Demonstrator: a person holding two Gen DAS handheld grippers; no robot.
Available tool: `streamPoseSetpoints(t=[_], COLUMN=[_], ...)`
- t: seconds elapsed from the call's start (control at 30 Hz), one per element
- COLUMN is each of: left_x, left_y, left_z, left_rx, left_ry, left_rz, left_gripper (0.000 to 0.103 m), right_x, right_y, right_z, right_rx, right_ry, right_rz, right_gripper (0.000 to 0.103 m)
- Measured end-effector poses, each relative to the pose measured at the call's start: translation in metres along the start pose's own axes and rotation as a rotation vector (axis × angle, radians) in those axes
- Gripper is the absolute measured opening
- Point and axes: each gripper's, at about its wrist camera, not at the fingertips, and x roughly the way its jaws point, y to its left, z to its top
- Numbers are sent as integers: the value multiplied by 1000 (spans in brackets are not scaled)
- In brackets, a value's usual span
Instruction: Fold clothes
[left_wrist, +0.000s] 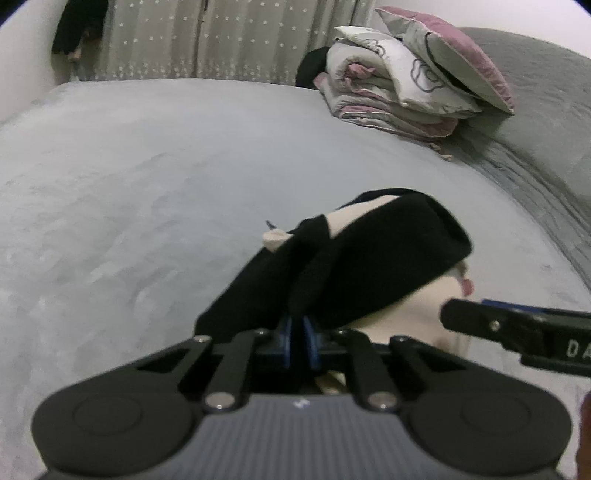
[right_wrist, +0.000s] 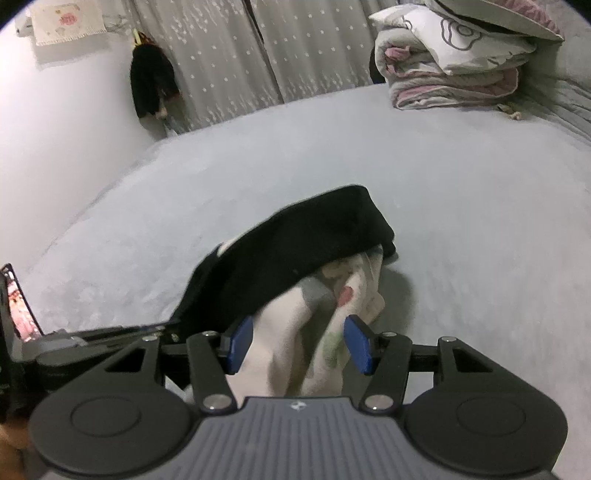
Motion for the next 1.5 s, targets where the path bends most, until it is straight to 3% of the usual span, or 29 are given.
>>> streamPoseSetpoints(t=[0.6,0.83,1.13,1.27,1.37,1.47,1.5], left_x=[-19,-28,-38,-44,-45,-43,-41], left_y=[-28,-39,-47,-50,-50,-44,-42], left_z=[-18,-29,-51,-60,-63,-60,-59], left_rx=[101,135,210,270,287,271,260], left_ry=[19,48,105,116,118,120,122], left_rz=[-51,-170,-272,-314,-329,-325,-324], left_gripper=[8,8,8,8,8,11,17], right_x=[-6,-4,4,6,7,6,4], right_y=[3,1,2,-3,-7,-11,-11], right_z=[-1,1,1,3,5,6,5], right_rx=[21,34,33,41,46,47,42], right_ry=[-27,-25,-18,-20,-20,-24,-29], right_rz=[16,24,5,-9,-6,-7,-14], right_gripper=[56,56,56,42,16,11,10])
